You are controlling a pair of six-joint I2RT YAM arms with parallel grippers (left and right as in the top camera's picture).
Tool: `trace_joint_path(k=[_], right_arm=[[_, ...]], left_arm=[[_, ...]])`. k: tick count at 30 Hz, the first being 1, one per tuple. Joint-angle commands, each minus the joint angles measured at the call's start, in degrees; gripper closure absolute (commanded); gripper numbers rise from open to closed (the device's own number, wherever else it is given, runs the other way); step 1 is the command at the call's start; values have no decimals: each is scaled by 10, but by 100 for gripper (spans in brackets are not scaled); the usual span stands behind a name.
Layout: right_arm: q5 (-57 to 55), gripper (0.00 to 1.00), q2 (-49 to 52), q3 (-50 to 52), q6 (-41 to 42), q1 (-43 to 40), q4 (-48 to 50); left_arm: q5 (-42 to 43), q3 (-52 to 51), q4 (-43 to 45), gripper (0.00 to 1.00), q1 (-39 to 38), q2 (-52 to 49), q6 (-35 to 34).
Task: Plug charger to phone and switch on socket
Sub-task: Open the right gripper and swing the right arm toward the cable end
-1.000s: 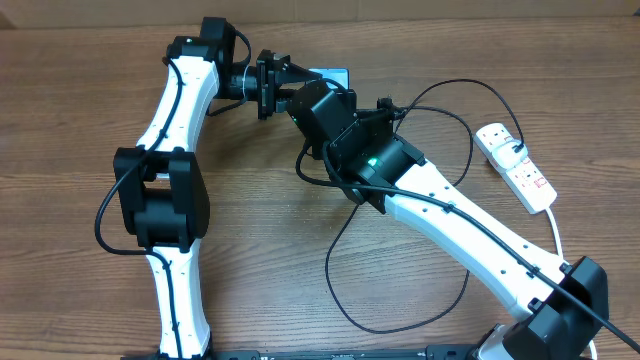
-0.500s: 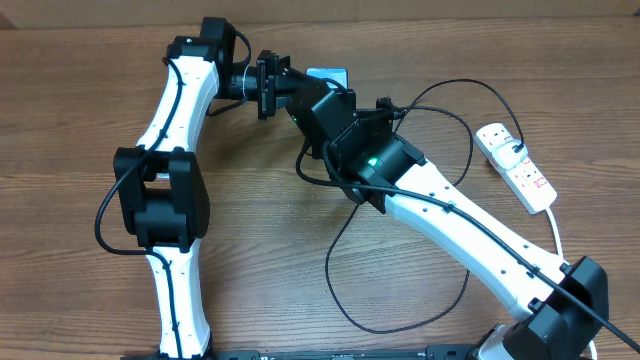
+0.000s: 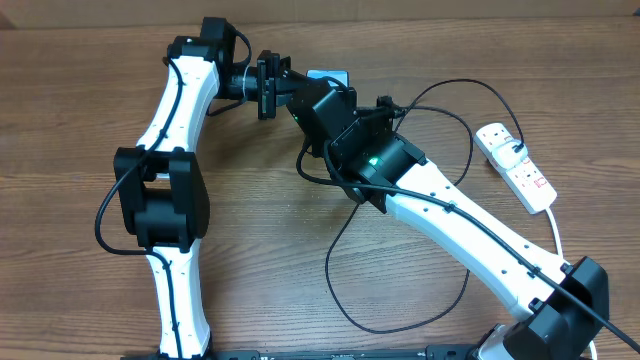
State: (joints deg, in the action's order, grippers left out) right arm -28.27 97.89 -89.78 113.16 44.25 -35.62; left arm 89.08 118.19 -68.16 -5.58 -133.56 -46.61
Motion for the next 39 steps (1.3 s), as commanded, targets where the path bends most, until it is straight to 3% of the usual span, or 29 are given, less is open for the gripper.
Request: trace_joint_path(k=[1,7,11,12,13,16,23,31,35,39], right_arm=[[-1,59,-25,-5,-50,2,18],[-40,36,-38,-5,-125,1,24],[-47,19,-72,-6,-318,-19,24],[-47,16,-82,-6,-383,-28,24],[-44,7,-101,-6,-502,-47,15],[-22,3,-121,-6,-598,-81,-34],[97,0,-109,-2,-605,-203,-204],[189,0,-63,-2,-605,-297,-311],[215,0,-43,-2,-612,-301,-336],[241,0,-24,-2,-629,-289,-352]], left_arm=[[7,14,-1,96,-1,-2,-1],[-11,14,41,96,0,-2,-1],[-42,14,78,96,2,-2,-1],[-57,14,92,96,3,-2,-1],[-87,14,122,96,6,-2,0],[-121,14,161,96,7,-1,36],[-159,22,188,96,8,12,100],[-231,25,184,96,12,75,175],[-353,25,144,96,12,118,210],[-552,25,87,96,12,156,223]])
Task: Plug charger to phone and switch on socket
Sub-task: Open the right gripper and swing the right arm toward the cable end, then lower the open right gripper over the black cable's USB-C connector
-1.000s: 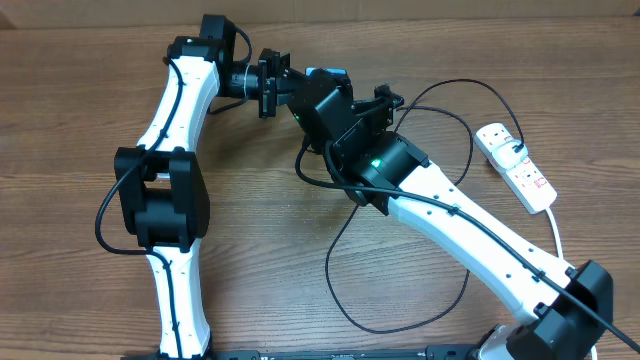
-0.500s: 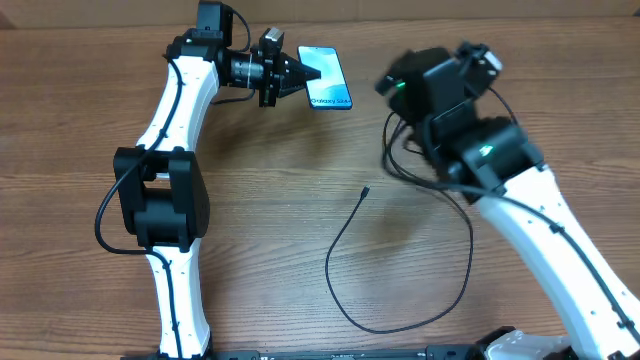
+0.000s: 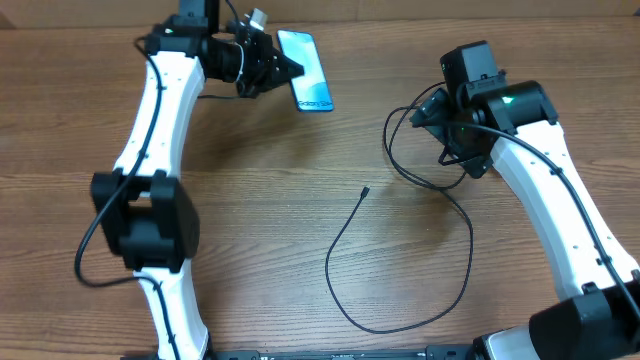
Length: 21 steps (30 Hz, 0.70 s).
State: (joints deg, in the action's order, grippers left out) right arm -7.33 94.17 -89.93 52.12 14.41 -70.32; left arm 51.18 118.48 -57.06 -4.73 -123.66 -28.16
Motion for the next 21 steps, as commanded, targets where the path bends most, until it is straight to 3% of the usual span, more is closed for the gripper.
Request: trace_joint_path(k=[1,4,9,16,21], right_arm=[[34,0,18,0,-18,13,-5],[37,0,33,0,-18,24,-5],[44,3,74,0,-27,47,-6],[72,7,134,0,-27,99,-5],[70,10,148,0,-25,114,-3]], left_arm=[[-205,22,-35,96,3,62,38],[-262,22,-54,96,3,67,38],[-255,22,-68,96,3,67,45],[-83,22,-60,96,4,67,107],[-19,22,-59,96,5,67,134]])
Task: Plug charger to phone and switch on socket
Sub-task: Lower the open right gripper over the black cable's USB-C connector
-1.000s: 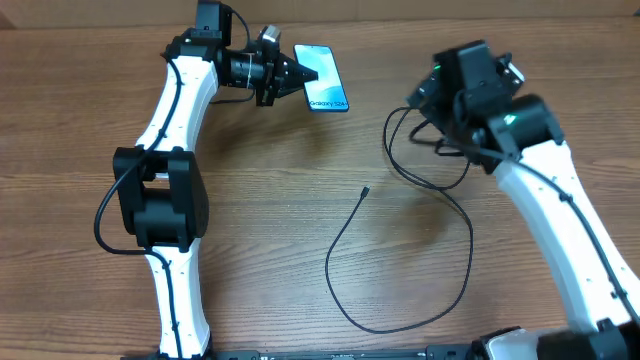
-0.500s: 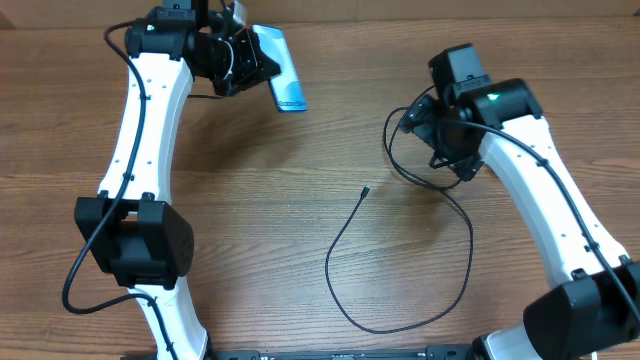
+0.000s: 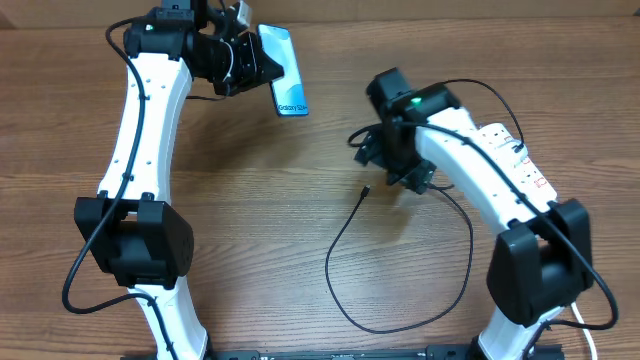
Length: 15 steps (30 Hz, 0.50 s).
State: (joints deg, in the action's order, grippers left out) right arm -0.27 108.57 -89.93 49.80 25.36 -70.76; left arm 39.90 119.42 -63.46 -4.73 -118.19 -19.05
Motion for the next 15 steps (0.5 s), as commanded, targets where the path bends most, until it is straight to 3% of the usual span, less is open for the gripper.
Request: trace_joint_path(k=[1,9,11,15], right_arm=[[-1,13,5,0,-1,5,5],[0,30,41,0,0,5,37],[0,38,51,0,-2,5,40],[0,42,71,0,-1,5,40]], left_arm=[[114,13,5,96,7,12,48],[224,13,6,96,39,12,58],[250,13,6,96,48,12,58],[282,13,5,96,58,12,58]])
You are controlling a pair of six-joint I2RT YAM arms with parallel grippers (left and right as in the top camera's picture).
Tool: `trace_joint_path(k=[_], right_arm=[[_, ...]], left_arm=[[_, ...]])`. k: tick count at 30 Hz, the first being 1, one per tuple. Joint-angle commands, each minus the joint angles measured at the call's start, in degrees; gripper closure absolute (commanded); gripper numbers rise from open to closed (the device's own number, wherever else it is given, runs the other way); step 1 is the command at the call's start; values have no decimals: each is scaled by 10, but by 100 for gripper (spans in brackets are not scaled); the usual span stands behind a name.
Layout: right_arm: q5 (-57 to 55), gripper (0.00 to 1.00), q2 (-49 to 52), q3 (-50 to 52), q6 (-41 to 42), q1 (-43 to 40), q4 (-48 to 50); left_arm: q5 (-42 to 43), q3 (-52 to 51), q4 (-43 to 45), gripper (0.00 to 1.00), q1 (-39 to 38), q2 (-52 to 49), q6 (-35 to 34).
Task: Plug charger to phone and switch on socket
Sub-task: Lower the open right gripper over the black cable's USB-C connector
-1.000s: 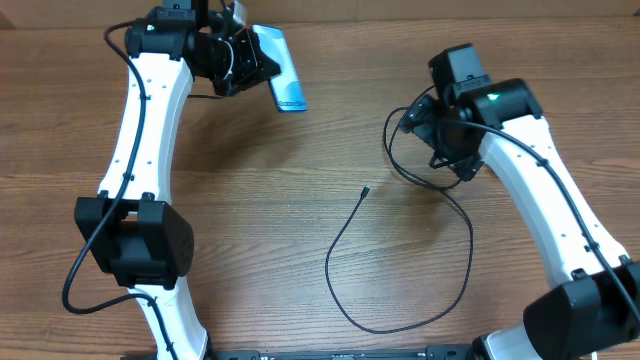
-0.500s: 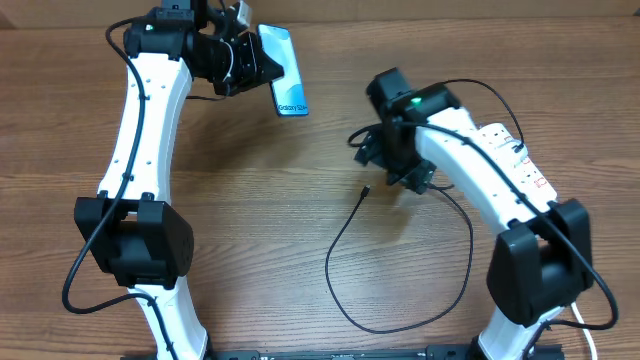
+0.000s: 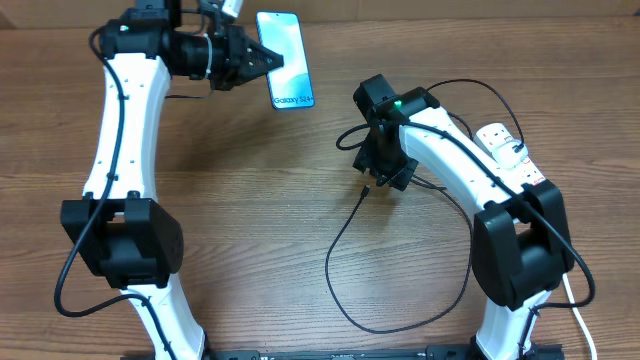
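Observation:
A blue-screened phone (image 3: 284,62) hangs at the back of the table, its left edge pinched in my left gripper (image 3: 258,62), which is shut on it. The black charger cable (image 3: 345,235) loops across the wood. Its free plug end (image 3: 366,190) lies on the table. My right gripper (image 3: 380,178) points down just right of and above that plug end; its fingers are hidden under the wrist. The white socket strip (image 3: 512,160) lies at the right, with the cable running to it.
The cable's big loop (image 3: 440,300) spreads over the front right of the table. A second loop (image 3: 450,100) arches behind the right arm, near the strip. Both arm bases stand at the front edge.
The left gripper has carried the phone slightly back and turned it more upright in view. The right gripper has shifted a little left, closer to the cable's plug end, which has not moved.
First both grippers were crowded together at the back centre, with the phone almost hidden beneath them. Then the arms stood apart, the left holding the phone and the plug end lying loose on the table. Since then the right gripper has come back over the plug end.

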State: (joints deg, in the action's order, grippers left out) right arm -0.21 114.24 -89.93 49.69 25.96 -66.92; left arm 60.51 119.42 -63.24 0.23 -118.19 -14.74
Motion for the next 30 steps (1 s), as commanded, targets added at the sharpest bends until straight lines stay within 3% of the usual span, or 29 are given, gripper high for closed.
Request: trace_joint_path(k=[1,5,30], right_arm=[[1,43,17,0,0,-1,1],[24,51,29,0,0,1,-7],[15,51,58,4,46,46,1]], left_arm=[[78,13,2,96,9,12,15],[75,13,2,96,9,12,19],[75,13,2,96,9,12,19]])
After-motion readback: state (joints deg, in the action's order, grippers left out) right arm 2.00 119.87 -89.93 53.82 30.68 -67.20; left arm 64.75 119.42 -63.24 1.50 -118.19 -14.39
